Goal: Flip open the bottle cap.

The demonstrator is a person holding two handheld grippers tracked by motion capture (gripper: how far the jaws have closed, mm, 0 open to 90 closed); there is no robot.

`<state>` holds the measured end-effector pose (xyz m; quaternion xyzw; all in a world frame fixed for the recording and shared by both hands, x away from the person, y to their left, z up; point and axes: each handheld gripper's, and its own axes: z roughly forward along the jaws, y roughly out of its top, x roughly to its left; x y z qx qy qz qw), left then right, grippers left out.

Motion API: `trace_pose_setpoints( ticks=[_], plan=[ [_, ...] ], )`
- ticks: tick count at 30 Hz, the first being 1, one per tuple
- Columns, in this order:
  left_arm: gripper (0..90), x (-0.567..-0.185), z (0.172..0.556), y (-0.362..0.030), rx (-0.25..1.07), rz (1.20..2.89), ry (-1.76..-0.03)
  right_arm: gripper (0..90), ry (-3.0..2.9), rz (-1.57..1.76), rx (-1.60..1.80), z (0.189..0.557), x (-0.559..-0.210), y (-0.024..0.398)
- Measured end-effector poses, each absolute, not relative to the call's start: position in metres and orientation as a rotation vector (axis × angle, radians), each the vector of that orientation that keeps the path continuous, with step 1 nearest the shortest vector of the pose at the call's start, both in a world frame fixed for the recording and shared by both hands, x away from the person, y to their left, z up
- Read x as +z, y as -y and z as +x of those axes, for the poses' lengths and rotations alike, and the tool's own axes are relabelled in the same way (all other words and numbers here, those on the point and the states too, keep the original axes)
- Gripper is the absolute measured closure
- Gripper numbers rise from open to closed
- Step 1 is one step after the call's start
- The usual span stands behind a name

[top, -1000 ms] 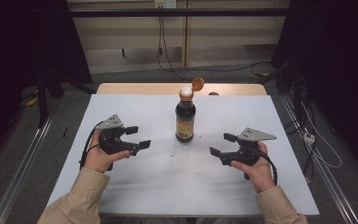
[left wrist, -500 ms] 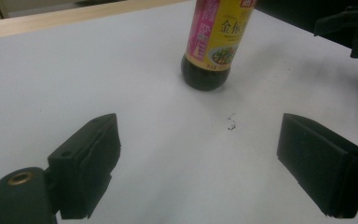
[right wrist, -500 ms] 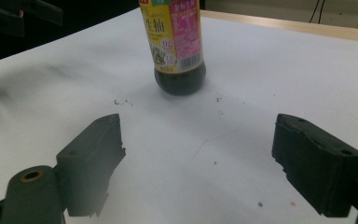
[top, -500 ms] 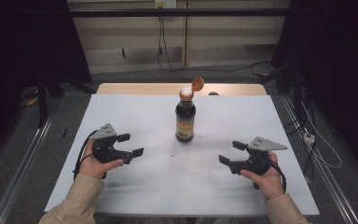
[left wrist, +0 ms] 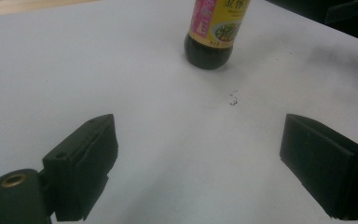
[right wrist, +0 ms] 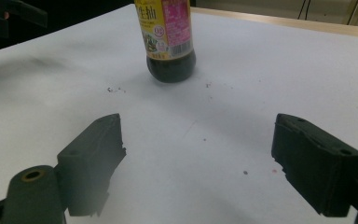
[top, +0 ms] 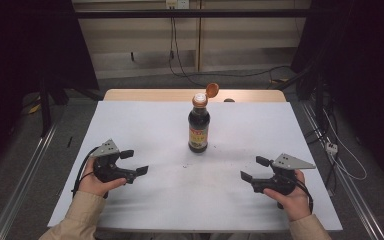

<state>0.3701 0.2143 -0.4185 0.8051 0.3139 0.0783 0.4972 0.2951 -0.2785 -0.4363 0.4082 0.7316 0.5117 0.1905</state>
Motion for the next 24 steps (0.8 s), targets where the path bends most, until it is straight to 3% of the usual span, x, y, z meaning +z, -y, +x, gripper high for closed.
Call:
trace_pose_setpoints(
  ticks=[24],
  plan=[
    [8.6,-0.426,0.36,-0.22,0.186,1.945,-0.749,16.6,-2.023,1.14,1.4,0.287,-0.437,0.289]
  ],
)
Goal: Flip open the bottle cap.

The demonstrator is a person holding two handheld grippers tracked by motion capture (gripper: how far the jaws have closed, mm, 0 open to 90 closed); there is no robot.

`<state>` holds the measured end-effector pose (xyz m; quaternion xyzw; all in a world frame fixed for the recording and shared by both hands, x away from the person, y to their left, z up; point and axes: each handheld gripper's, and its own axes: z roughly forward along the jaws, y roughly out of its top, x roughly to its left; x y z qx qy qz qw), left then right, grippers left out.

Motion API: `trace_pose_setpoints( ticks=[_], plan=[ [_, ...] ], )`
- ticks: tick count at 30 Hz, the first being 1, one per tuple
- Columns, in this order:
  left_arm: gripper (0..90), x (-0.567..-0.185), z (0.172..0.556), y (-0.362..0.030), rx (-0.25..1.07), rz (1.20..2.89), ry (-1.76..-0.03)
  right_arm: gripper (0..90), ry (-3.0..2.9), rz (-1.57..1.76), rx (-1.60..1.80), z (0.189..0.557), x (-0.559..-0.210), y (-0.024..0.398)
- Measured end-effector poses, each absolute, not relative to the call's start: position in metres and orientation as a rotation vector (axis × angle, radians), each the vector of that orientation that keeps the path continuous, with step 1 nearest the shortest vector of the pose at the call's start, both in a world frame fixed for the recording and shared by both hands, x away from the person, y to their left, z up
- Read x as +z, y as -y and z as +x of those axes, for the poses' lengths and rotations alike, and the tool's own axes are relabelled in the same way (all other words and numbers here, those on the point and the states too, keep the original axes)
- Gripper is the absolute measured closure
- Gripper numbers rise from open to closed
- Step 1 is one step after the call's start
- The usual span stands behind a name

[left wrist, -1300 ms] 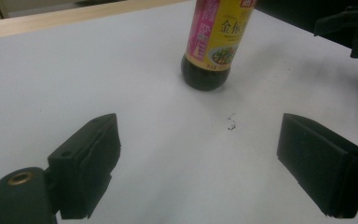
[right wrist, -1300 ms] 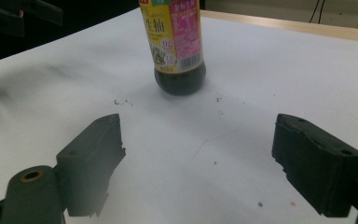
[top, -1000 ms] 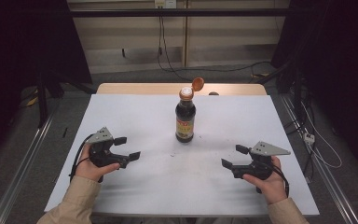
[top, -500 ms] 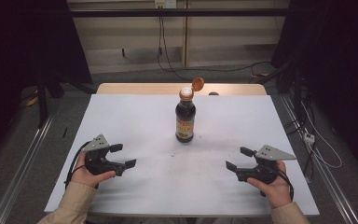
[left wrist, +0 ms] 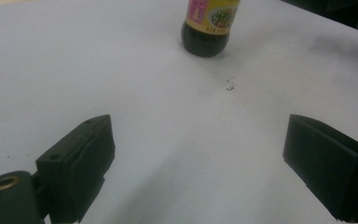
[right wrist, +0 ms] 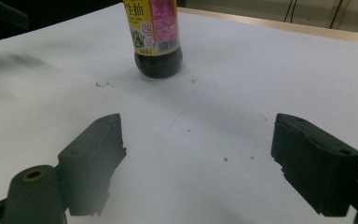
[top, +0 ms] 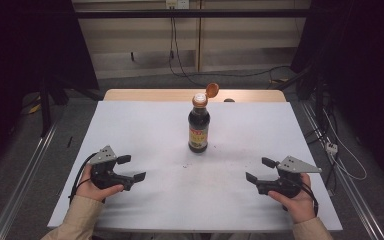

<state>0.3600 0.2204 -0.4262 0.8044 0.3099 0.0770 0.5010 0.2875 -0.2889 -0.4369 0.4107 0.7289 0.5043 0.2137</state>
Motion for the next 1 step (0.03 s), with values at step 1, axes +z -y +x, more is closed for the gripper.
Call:
trace_pose_setpoints(
  ticks=[1],
  plan=[
    [8.7,-0.4262,0.36,-0.2201,0.187,1.945,-0.751,16.6,-2.024,1.139,1.397,0.2874,-0.4369,0.289]
  ],
)
